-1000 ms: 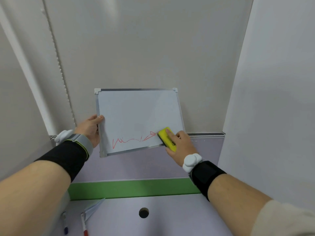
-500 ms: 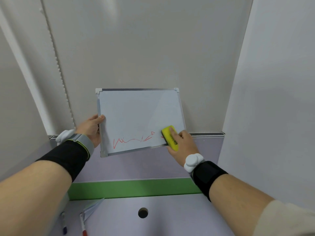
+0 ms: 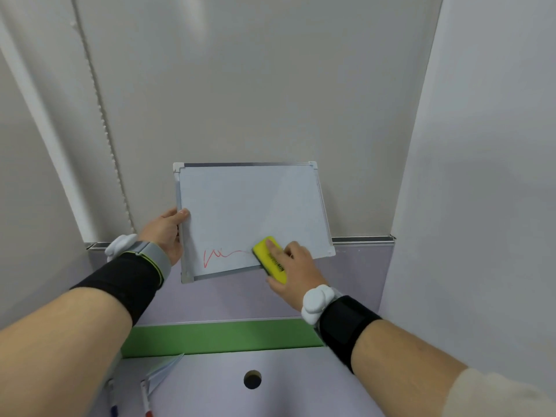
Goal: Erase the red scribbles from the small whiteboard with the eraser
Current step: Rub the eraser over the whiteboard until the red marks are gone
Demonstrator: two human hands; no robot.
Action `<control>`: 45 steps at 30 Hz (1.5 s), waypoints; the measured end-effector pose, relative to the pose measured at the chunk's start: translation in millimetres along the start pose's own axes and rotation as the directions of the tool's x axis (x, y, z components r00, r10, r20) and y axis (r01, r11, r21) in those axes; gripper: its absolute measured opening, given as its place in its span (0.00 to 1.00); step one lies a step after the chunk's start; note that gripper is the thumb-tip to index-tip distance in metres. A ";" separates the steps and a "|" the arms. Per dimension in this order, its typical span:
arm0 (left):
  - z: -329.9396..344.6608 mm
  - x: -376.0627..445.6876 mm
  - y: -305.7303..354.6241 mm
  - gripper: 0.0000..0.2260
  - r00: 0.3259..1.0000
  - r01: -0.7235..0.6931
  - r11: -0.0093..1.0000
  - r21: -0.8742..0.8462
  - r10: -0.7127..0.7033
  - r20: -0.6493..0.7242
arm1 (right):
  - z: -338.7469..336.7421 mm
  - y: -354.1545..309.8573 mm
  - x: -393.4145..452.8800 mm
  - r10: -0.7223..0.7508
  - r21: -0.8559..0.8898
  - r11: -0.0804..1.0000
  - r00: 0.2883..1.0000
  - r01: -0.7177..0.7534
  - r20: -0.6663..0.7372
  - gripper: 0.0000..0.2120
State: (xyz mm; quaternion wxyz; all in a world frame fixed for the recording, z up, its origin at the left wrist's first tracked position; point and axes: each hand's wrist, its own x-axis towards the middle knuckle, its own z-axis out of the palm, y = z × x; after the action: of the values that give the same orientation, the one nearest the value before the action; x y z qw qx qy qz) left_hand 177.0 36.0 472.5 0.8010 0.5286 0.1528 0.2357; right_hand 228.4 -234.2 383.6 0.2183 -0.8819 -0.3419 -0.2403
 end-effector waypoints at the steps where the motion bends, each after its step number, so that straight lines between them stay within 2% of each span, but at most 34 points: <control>1: -0.2 -0.2 0.0 0.15 1.000 -0.001 1.000 0.002 0.001 -0.004 | 3.7 -4.5 1.1 -0.020 -0.008 1.000 1.000 0.020 0.010 0.36; 4: -4.8 1.2 2.9 0.15 1.000 -0.007 1.000 -0.008 0.007 -0.007 | -2.9 3.5 5.6 0.019 -0.014 1.000 1.000 -0.019 0.002 0.35; 9: -8.9 2.0 5.8 0.12 1.000 -0.021 0.999 -0.037 0.021 -0.005 | -20.0 37.5 2.7 0.229 -0.008 0.973 0.971 -0.230 -0.071 0.35; 14: -5.0 3.3 -0.1 0.16 1.000 -0.005 1.000 -0.025 0.004 -0.020 | -0.7 -3.1 -6.3 0.035 0.023 0.999 0.999 -0.036 0.029 0.35; 16: -6.4 3.5 -0.2 0.16 1.000 -0.003 1.000 -0.031 0.002 -0.024 | -1.1 -2.0 -5.0 0.034 0.019 0.999 0.999 -0.035 0.041 0.34; 22: -9.2 8.3 1.0 0.10 1.000 -0.022 0.999 -0.042 0.022 0.002 | -21.4 47.0 -8.5 0.315 0.015 0.949 0.948 -0.314 -0.050 0.35; 28: -6.7 10.1 -3.5 0.10 1.000 -0.008 0.999 -0.043 0.008 -0.020 | 1.4 12.9 -8.4 0.087 0.030 0.996 0.995 -0.088 0.039 0.36; 32: -7.0 10.7 -6.0 0.06 1.000 -0.010 0.998 -0.056 0.009 -0.012 | -0.5 17.0 -3.7 0.065 -0.023 0.998 0.996 -0.064 0.055 0.35; 38: -4.0 9.8 -15.1 0.10 1.000 0.007 0.997 -0.076 -0.007 -0.003 | 10.2 -16.5 2.5 -0.096 -0.003 0.995 0.993 0.097 0.073 0.34; 40: -6.8 9.4 -14.6 0.09 1.000 0.010 0.996 -0.090 -0.011 -0.004 | 4.2 -7.7 5.6 -0.055 0.013 0.998 0.997 0.055 0.053 0.34; 43: -10.0 11.0 -13.3 0.09 1.000 0.005 0.995 -0.100 -0.005 0.000 | -6.5 13.7 9.9 0.087 0.012 0.996 0.996 -0.086 -0.019 0.34; 45: -7.4 11.2 -13.1 0.10 1.000 0.003 0.995 -0.101 -0.002 0.006 | -5.4 9.0 10.2 0.095 0.002 0.995 0.995 -0.095 -0.035 0.34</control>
State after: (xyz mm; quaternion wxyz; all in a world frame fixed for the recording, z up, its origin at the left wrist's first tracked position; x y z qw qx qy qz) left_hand 185.6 43.4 457.6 0.8274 0.4881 0.1390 0.2406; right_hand 240.0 -238.1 391.8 0.2357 -0.8928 -0.2957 -0.2448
